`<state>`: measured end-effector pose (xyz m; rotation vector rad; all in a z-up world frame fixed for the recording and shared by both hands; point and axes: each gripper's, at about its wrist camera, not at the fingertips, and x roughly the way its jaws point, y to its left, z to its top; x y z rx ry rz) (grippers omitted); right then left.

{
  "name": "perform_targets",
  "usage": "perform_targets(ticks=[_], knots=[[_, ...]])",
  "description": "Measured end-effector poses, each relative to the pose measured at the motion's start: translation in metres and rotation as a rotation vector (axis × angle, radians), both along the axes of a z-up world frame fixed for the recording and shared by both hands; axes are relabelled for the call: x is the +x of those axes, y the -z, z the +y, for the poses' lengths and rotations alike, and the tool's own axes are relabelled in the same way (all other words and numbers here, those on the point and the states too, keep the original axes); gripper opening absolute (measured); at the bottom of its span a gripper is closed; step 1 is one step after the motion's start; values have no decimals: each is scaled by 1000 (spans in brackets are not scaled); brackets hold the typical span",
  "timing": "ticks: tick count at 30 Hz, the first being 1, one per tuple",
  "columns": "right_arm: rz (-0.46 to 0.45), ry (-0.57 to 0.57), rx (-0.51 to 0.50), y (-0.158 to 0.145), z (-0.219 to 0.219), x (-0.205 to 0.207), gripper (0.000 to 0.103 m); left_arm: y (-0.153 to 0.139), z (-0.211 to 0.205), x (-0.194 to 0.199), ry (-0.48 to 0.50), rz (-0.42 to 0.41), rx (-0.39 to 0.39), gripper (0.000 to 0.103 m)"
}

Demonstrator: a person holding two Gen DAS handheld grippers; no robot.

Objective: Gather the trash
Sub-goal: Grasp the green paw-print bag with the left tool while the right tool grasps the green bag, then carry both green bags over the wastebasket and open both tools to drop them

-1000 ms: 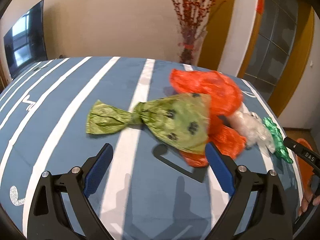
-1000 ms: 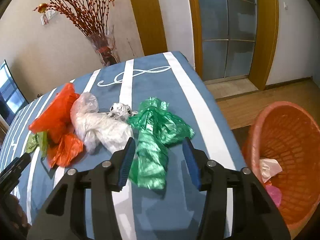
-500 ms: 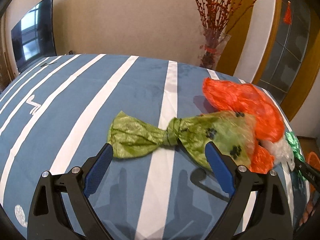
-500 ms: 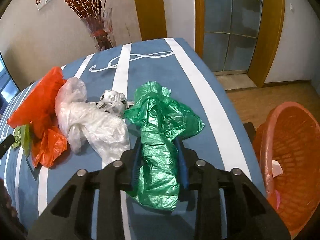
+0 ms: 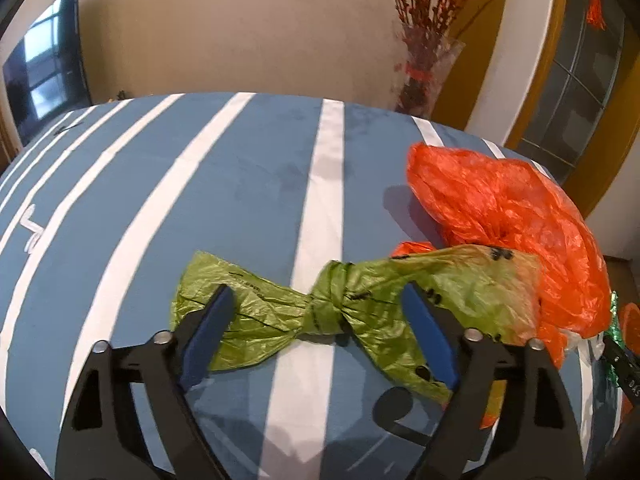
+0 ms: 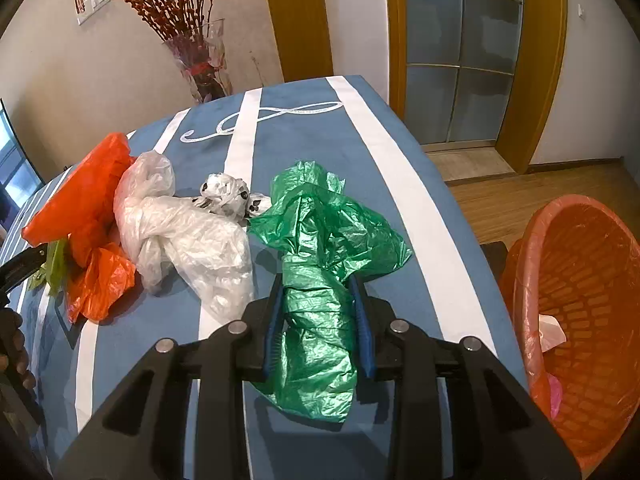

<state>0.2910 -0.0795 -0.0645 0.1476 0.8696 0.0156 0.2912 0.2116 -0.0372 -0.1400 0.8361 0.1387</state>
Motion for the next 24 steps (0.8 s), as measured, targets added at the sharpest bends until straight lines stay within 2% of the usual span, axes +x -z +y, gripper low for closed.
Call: perform_targets(ticks=[2, 4, 5, 7, 10, 13, 18, 24], knots=[[0, 0, 0, 0, 0, -1, 32, 2, -3, 2, 19, 15, -1, 69], [0, 1, 0, 0, 0, -1, 32, 4, -5, 3, 29, 21, 0, 54], [0, 1, 0, 0, 0, -1, 32, 4, -6, 3, 33, 21, 3, 50], [0, 1, 0, 0, -1, -1, 32, 4, -7, 2, 36, 17, 1, 33], [-6, 2, 1, -1, -2, -4, 31, 3, -7, -1, 45, 4, -8, 22], [-18, 3, 1, -3, -4, -10, 30, 3, -10, -6, 47, -3, -4, 17], [-39, 7, 0, -11, -8, -23, 30, -4, -6, -15, 30, -23, -26, 16], [-76, 13, 1, -25, -16, -45, 30, -25, -12, -36, 30, -74, -30, 16]])
